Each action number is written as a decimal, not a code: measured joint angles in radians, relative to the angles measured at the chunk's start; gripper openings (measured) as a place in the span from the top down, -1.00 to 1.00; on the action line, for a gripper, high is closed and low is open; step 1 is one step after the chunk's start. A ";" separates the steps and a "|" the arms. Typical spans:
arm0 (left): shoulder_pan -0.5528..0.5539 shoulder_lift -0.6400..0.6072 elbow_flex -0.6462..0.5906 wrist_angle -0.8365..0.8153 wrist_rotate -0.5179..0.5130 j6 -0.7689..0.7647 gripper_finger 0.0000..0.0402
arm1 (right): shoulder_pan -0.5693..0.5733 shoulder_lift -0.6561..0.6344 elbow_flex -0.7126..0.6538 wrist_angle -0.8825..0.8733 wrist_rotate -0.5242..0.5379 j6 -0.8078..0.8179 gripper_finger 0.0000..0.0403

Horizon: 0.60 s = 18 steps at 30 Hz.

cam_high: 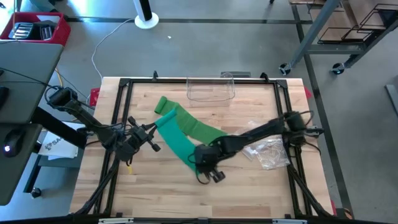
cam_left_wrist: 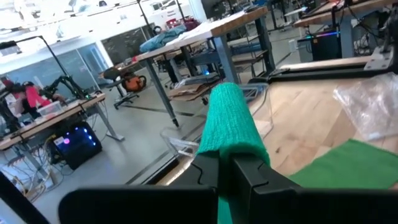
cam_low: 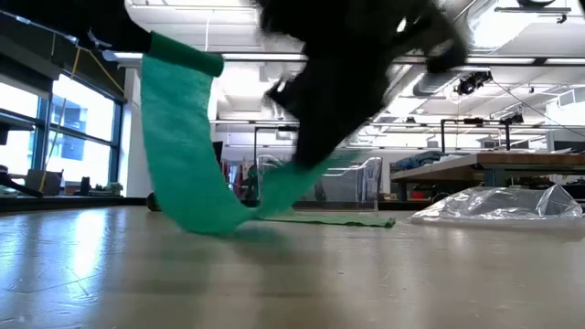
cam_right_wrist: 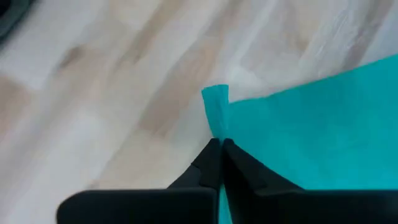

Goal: Roll bandage
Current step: Roll the blue bandage

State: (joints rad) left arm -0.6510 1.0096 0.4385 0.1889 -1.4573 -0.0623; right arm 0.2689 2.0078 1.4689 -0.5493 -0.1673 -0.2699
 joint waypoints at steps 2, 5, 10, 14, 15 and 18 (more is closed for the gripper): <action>0.000 0.000 0.000 -0.061 0.000 -0.068 1.00 | 0.033 -0.062 0.000 -0.081 0.052 0.006 0.99; 0.000 0.000 0.000 -0.154 0.001 -0.175 1.00 | 0.087 -0.159 -0.001 -0.152 0.135 0.048 1.00; 0.000 0.000 0.000 -0.302 0.055 -0.348 1.00 | 0.190 -0.306 0.000 -0.238 0.259 0.145 1.00; 0.000 0.000 0.000 -0.390 0.094 -0.472 1.00 | 0.294 -0.413 0.000 -0.294 0.366 0.247 1.00; 0.000 0.000 0.000 -0.408 0.100 -0.496 1.00 | 0.320 -0.434 0.000 -0.301 0.391 0.274 1.00; 0.000 0.000 0.000 -0.442 0.102 -0.554 1.00 | 0.407 -0.492 0.000 -0.306 0.450 0.353 1.00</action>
State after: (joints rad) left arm -0.6510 1.0096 0.4385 -0.2527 -1.3550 -0.6163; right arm 0.6756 1.5158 1.4689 -0.8552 0.2829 0.0827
